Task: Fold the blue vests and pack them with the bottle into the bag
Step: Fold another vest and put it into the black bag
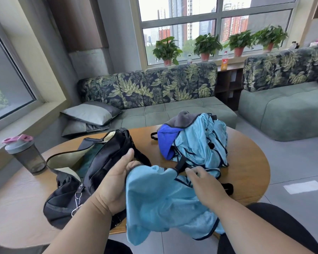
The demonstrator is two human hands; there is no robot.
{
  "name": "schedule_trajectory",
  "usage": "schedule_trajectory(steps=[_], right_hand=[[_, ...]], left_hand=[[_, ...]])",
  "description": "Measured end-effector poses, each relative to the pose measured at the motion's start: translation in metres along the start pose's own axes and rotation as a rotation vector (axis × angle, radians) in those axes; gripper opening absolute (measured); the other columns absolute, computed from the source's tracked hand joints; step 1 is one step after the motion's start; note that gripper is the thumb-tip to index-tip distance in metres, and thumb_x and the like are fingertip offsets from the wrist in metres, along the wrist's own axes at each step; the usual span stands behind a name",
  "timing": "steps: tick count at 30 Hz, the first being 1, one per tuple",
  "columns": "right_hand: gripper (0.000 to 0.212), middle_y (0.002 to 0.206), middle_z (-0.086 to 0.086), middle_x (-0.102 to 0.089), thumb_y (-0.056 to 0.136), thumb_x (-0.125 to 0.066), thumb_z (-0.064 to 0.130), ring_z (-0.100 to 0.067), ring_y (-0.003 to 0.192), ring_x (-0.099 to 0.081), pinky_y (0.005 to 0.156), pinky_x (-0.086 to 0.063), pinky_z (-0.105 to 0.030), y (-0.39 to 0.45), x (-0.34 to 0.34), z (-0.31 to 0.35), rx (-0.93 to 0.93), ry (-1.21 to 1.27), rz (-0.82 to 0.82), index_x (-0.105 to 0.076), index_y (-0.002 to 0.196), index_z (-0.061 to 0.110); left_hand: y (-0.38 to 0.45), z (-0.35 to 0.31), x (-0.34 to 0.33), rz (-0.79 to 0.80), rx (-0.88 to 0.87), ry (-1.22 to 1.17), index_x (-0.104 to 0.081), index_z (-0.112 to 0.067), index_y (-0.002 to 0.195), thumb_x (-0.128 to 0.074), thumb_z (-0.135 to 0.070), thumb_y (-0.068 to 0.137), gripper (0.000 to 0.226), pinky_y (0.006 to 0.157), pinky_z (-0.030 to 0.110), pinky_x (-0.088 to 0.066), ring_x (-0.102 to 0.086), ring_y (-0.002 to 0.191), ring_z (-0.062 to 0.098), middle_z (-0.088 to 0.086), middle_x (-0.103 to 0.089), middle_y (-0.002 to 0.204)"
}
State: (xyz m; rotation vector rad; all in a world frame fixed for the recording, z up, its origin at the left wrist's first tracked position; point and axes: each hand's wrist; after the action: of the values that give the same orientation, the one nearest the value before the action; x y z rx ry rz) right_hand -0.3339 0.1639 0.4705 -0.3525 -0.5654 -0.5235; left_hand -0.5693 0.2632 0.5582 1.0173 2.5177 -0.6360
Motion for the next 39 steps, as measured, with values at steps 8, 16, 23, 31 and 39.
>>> schedule_trajectory(steps=[8,16,23,31,39], right_hand=[[0.055,0.084,0.005,-0.065,0.093,-0.064,0.028,-0.014,0.065,-0.061,0.054,-0.042,-0.029,0.008,0.005,-0.012,-0.059,-0.140,-0.023,-0.043,0.143,0.036],[0.040,0.068,-0.001,-0.059,0.098,-0.048,0.006,-0.015,0.052,-0.047,0.051,-0.037,-0.029,0.015,0.002,-0.020,-0.059,0.032,-0.005,-0.062,0.122,0.036],[0.037,0.103,-0.012,-0.074,0.107,-0.043,0.003,-0.020,0.075,-0.069,0.065,-0.057,-0.029,0.009,0.008,-0.002,0.061,0.567,-0.084,-0.072,0.115,0.025],[0.036,0.101,-0.001,-0.070,0.110,-0.048,0.013,-0.017,0.053,-0.063,0.055,-0.050,-0.029,0.016,0.018,-0.002,0.074,0.836,-0.208,-0.077,0.112,0.033],[0.034,0.102,0.006,-0.068,0.104,-0.055,0.016,-0.012,0.076,-0.059,0.068,-0.049,-0.033,0.018,0.024,-0.002,0.077,0.890,-0.267,-0.081,0.098,0.037]], left_hand=[[0.016,0.035,0.015,-0.222,0.229,0.244,-0.060,-0.010,0.133,-0.088,-0.017,0.076,0.064,0.081,0.043,-0.063,-0.077,0.080,0.031,0.010,-0.067,0.086],[0.025,0.066,0.020,-0.273,0.325,0.592,-0.051,-0.027,0.137,-0.084,-0.029,0.086,0.060,0.065,0.032,-0.055,-0.066,0.067,0.023,0.011,-0.067,0.092],[0.029,0.089,0.019,-0.436,0.224,1.061,-0.035,-0.030,0.130,-0.083,-0.062,0.074,0.081,0.068,0.029,-0.057,-0.069,0.080,0.014,-0.001,-0.068,0.103],[0.027,0.088,0.026,-0.528,0.104,1.230,-0.028,-0.030,0.129,-0.081,-0.052,0.080,0.075,0.081,0.037,-0.060,-0.067,0.089,0.016,-0.003,-0.061,0.103],[0.027,0.091,0.034,-0.523,0.077,1.294,-0.023,-0.023,0.149,-0.075,-0.031,0.088,0.081,0.066,0.034,-0.058,-0.069,0.078,0.017,0.002,-0.070,0.094]])
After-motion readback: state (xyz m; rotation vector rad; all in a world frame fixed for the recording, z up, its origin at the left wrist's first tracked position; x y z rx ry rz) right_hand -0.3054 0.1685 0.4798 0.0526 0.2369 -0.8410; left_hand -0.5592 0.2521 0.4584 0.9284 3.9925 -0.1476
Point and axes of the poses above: each hand's wrist, its own y-axis towards the middle knuckle, its own x-axis out of the back of the hand, z = x × y
